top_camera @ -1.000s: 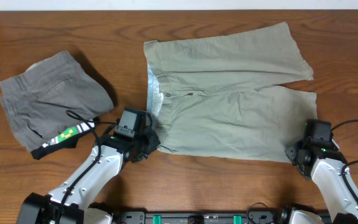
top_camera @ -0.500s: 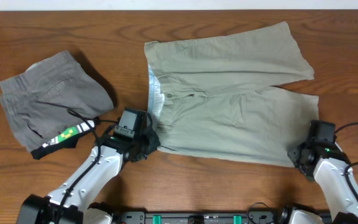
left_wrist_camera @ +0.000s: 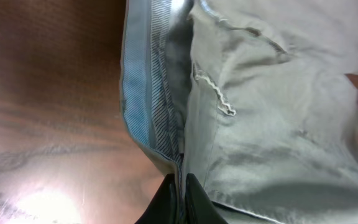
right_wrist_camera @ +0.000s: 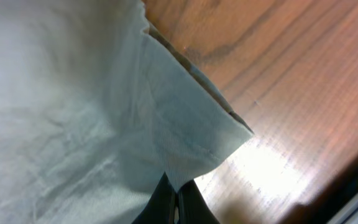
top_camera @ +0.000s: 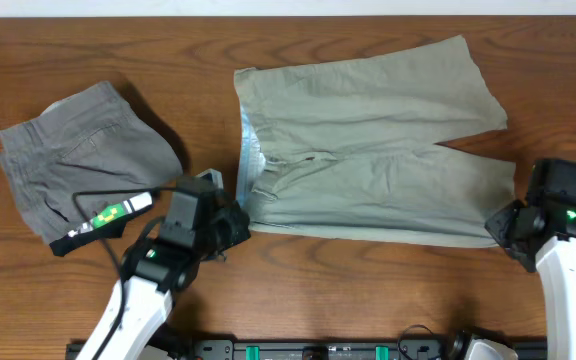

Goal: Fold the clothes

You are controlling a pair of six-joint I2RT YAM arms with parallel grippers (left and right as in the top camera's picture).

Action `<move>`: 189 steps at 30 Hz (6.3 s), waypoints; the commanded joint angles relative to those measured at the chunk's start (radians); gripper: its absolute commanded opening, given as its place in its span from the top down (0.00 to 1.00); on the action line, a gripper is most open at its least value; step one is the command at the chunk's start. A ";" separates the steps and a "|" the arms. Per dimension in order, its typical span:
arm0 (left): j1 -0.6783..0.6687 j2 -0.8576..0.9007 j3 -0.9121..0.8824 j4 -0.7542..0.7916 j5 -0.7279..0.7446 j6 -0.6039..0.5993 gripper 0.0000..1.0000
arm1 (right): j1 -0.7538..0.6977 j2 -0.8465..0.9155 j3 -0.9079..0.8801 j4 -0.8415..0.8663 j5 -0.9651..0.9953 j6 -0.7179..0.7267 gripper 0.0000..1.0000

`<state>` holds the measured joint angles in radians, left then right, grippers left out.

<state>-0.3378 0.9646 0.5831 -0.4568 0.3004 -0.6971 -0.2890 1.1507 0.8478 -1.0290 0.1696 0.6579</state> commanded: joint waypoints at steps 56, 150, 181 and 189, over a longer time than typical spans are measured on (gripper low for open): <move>0.001 0.377 0.324 0.048 -0.665 0.064 0.94 | 0.184 0.506 0.519 0.444 -0.152 -0.360 0.99; 0.078 0.801 0.316 -0.094 -0.333 0.342 0.62 | 0.137 0.916 0.450 0.104 -0.008 -0.447 0.99; 0.078 0.416 0.338 -0.064 -0.331 0.475 0.49 | -0.063 0.581 0.283 0.053 0.028 -0.275 0.96; 0.078 0.433 0.338 0.057 -0.190 0.476 0.37 | -0.063 0.410 0.283 0.159 -0.152 -0.362 0.45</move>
<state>-0.2634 1.3750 0.9207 -0.4156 0.0551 -0.2298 -0.3485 1.5970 1.1267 -0.8948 0.1013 0.3546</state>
